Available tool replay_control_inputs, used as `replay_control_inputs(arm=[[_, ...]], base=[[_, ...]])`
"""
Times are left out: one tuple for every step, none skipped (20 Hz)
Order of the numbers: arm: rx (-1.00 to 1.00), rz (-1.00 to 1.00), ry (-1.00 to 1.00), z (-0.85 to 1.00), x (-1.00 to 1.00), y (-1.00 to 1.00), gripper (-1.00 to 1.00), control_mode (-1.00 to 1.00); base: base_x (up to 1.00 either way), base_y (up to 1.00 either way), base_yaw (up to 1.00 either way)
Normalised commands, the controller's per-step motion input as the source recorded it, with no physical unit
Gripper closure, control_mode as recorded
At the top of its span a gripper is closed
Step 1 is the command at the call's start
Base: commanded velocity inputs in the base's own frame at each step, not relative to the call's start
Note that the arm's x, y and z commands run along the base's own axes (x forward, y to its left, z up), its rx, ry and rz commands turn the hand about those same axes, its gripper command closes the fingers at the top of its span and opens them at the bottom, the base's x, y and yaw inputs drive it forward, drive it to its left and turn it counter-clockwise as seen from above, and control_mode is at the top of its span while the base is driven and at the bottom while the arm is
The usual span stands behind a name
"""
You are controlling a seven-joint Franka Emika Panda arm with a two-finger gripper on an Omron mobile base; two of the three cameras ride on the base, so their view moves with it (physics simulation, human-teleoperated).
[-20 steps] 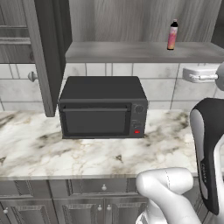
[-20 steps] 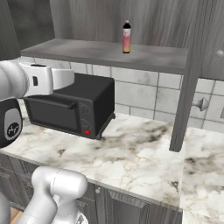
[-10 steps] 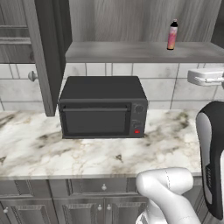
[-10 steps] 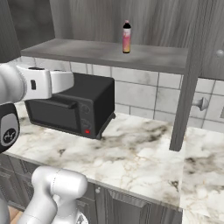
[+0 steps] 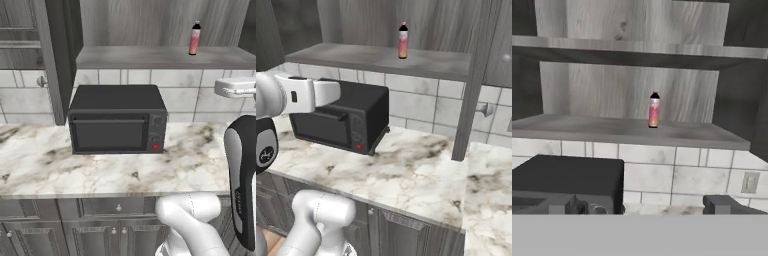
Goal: Sort all alcoholic drinks to one cabinet, and non-alcoholic drinks to the other.
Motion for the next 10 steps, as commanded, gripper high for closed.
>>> replay_control_inputs(arm=[[0.00,0.00,0.00,0.00,0.00,0.00,-1.00,1.00],[0.00,0.00,0.00,0.00,0.00,0.00,-1.00,1.00],[0.00,0.00,0.00,0.00,0.00,0.00,-1.00,1.00],[0.00,0.00,0.00,0.00,0.00,0.00,-1.00,1.00],[0.00,0.00,0.00,0.00,0.00,0.00,-1.00,1.00],[0.00,0.00,0.00,0.00,0.00,0.00,-1.00,1.00],[0.00,0.00,0.00,0.00,0.00,0.00,-1.00,1.00],[0.00,0.00,0.00,0.00,0.00,0.00,-1.00,1.00],[0.00,0.00,0.00,0.00,0.00,0.00,-1.00,1.00],[0.00,0.00,0.00,0.00,0.00,0.00,-1.00,1.00]], base=[[-0.57,0.00,0.00],[-0.60,0.00,0.00],[-0.64,0.00,0.00],[-0.66,0.00,0.00],[-0.69,0.00,0.00],[-0.68,0.00,0.00],[-0.66,0.00,0.00],[-0.67,0.00,0.00],[-0.65,0.00,0.00],[-0.66,-0.04,0.00]])
